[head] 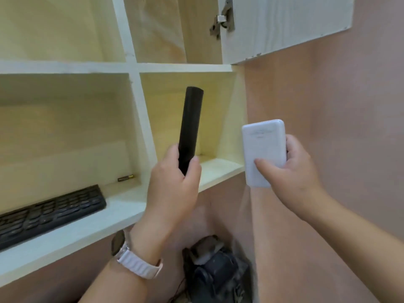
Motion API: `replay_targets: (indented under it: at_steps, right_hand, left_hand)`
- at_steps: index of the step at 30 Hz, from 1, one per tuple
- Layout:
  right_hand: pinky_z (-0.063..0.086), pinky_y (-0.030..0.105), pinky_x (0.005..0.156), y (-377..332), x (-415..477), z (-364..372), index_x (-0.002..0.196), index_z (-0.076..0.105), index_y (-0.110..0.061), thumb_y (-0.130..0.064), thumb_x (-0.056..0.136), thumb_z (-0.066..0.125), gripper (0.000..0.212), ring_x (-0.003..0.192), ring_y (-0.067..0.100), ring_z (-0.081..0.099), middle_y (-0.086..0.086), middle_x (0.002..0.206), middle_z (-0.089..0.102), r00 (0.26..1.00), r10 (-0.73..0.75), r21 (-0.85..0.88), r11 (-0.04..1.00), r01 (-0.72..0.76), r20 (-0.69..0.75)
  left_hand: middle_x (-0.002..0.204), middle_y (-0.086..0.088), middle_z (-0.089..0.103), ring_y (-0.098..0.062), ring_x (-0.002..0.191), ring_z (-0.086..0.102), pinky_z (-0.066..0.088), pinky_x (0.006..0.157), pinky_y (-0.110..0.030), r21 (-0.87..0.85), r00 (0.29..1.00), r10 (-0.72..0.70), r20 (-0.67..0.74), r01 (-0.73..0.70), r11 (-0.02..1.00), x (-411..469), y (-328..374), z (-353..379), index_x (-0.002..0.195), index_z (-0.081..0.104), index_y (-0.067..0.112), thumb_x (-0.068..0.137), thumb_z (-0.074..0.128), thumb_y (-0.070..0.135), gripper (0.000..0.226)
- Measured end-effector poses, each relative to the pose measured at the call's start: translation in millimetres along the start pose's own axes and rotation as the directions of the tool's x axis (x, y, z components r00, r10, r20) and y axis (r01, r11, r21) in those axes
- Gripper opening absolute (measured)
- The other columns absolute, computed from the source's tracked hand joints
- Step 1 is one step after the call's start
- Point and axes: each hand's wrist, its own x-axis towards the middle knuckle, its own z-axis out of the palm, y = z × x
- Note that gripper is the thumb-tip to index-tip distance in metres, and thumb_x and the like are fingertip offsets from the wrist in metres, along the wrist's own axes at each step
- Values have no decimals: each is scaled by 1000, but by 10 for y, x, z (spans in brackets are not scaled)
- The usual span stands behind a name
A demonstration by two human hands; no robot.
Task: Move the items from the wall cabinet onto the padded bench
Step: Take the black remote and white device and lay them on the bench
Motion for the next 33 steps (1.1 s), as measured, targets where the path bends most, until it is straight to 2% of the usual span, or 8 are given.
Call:
replay_targets:
  at_steps: [5, 7, 12, 15, 18, 25, 28, 33]
  right_hand:
    - [55, 33, 65, 71, -564, -76, 93, 53, -30, -11, 83, 67, 25, 80, 12, 64, -5, 92, 64, 990, 116, -149, 981, -127, -82]
    - [56, 34, 66, 56, -747, -156, 96, 55, -29, -11, 84, 67, 25, 82, 12, 65, -6, 93, 64, 981, 158, -197, 964, -179, -115]
    - [57, 31, 63, 16, -1250, -445, 100, 56, -31, -14, 84, 67, 26, 80, 7, 66, -9, 93, 65, 942, 241, -299, 904, -306, -235]
    - [59, 34, 65, -32, -1619, -671, 99, 55, -31, -12, 85, 67, 26, 80, 9, 67, -8, 92, 66, 895, 295, -324, 856, -404, -336]
    - [59, 34, 67, -104, -1993, -916, 101, 55, -29, -11, 84, 66, 27, 83, 10, 67, -7, 95, 66, 840, 320, -328, 813, -481, -437]
    - [56, 34, 68, -349, -2926, -1487, 102, 56, -23, -9, 84, 65, 24, 85, 13, 65, -3, 95, 64, 689, 337, -286, 728, -623, -642]
    - [56, 28, 63, -594, -3451, -1734, 102, 56, -22, -10, 84, 66, 24, 84, 12, 65, -3, 94, 64, 621, 310, -272, 697, -663, -720]
    - [53, 22, 57, -1192, -4555, -2135, 101, 55, -21, -11, 85, 65, 21, 83, 15, 63, 2, 96, 63, 477, 252, -211, 659, -721, -842]
  left_hand:
    - [65, -13, 53, -10, 49, 44, 35, 43, -19, -323, 972, -77, 220, 147, 935, -544, -175, 247, 81, 51, 19, 93, 55, 27, 15]
    - [65, -13, 55, -13, 50, 47, 38, 46, -23, -388, 953, -83, 291, 197, 900, -733, -225, 353, 78, 51, 22, 92, 57, 27, 16]
    - [63, -5, 57, -5, 53, 53, 42, 47, -14, -514, 890, -61, 452, 316, 797, -1183, -185, 615, 81, 54, 22, 92, 58, 17, 13]
    - [75, -13, 61, -13, 61, 59, 50, 53, -25, -525, 812, -65, 580, 434, 732, -1509, -87, 806, 89, 55, 25, 93, 57, 18, 9]
    - [78, -5, 64, -19, 69, 63, 55, 61, -38, -513, 730, -47, 682, 523, 680, -1852, 111, 947, 92, 56, 32, 92, 58, 21, 11]
    - [74, -5, 62, -18, 65, 61, 51, 62, -35, -495, 546, 87, 833, 664, 560, -2730, 793, 980, 91, 59, 23, 91, 58, 16, 8]
    - [78, -9, 62, -16, 67, 60, 51, 60, -27, -469, 443, 194, 875, 683, 559, -3178, 1152, 884, 95, 58, 23, 92, 58, 17, 6]
    - [74, -3, 62, -16, 67, 59, 52, 63, -31, -444, 292, 342, 893, 693, 569, -3981, 1828, 536, 96, 59, 27, 93, 57, 18, 9]
